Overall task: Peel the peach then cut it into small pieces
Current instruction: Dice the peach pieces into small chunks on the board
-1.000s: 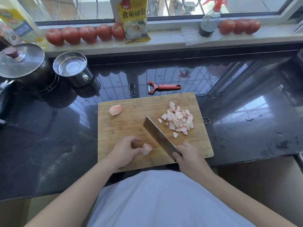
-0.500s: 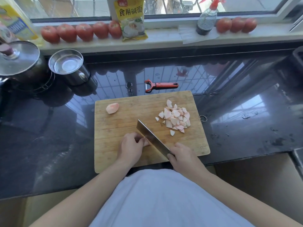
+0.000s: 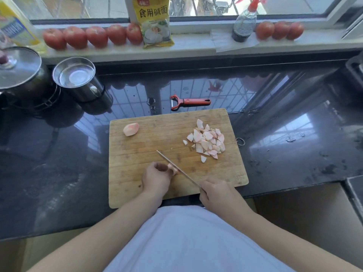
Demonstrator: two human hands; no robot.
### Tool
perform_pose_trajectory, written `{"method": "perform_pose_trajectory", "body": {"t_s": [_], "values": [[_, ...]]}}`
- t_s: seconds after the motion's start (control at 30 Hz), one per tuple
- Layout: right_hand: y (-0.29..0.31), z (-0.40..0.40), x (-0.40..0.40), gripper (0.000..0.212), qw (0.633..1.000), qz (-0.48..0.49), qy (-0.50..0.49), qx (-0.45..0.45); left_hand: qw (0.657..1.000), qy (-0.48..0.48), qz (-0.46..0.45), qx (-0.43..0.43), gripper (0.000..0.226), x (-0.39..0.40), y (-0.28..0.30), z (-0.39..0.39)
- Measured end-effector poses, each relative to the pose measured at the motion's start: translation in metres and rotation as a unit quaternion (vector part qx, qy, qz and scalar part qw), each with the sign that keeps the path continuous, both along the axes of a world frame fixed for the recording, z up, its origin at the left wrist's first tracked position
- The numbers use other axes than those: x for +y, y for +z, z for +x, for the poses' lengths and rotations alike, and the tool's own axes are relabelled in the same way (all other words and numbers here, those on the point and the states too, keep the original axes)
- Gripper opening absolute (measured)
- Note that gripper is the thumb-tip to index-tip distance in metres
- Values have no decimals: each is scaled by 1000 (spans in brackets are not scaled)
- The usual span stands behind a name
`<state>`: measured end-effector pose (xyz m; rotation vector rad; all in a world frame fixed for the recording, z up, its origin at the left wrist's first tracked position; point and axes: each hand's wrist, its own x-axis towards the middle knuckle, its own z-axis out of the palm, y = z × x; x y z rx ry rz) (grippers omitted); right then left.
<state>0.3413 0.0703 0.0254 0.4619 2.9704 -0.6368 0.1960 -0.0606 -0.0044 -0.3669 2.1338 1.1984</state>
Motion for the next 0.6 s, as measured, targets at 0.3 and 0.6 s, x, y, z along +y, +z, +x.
{"method": "perform_pose_trajectory", "body": {"t_s": [0.3,0.6], "values": [[7,1,1,10,998,32,54,21,997,31,47,-56,42,1,-11,0],[3,2,3,11,997,36,55,32,996,31,59,-59,14,2,0,-1]]}}
